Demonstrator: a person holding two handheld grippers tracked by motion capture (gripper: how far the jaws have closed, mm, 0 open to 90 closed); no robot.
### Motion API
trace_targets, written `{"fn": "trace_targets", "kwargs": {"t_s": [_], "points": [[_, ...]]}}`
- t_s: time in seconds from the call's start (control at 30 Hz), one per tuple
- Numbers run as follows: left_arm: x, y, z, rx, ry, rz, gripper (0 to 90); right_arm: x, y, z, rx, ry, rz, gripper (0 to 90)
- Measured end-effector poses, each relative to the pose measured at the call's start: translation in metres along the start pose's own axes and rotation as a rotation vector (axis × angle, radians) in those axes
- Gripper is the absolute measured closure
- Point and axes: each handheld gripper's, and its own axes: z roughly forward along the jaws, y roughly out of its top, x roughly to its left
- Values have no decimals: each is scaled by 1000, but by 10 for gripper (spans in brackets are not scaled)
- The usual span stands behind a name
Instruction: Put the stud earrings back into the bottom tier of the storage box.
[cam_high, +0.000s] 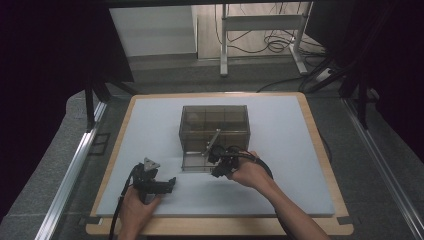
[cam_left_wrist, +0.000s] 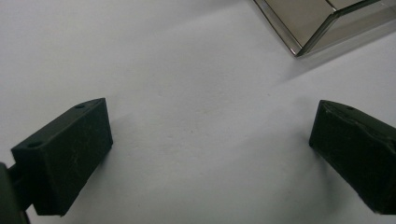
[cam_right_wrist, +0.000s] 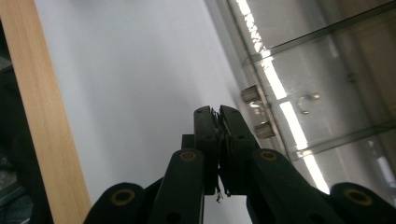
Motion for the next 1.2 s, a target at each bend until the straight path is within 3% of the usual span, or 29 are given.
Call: {"fn": "trace_targets", "kwargs": {"t_s": [0.23,0.53,0.77,1.2], "points": [[0,0,0,0,0,0,0,-7,0,-6,-27,-28,18,847],[0,0,0,0,0,0,0,-20,-4,-8,-67,-98,51,844],[0,0,0,6,0,6,0,-34,-8,0,-91,-131,100,843],[0,0,0,7,-1,3,0,-46,-10,17,-92,-152,115,841]]}}
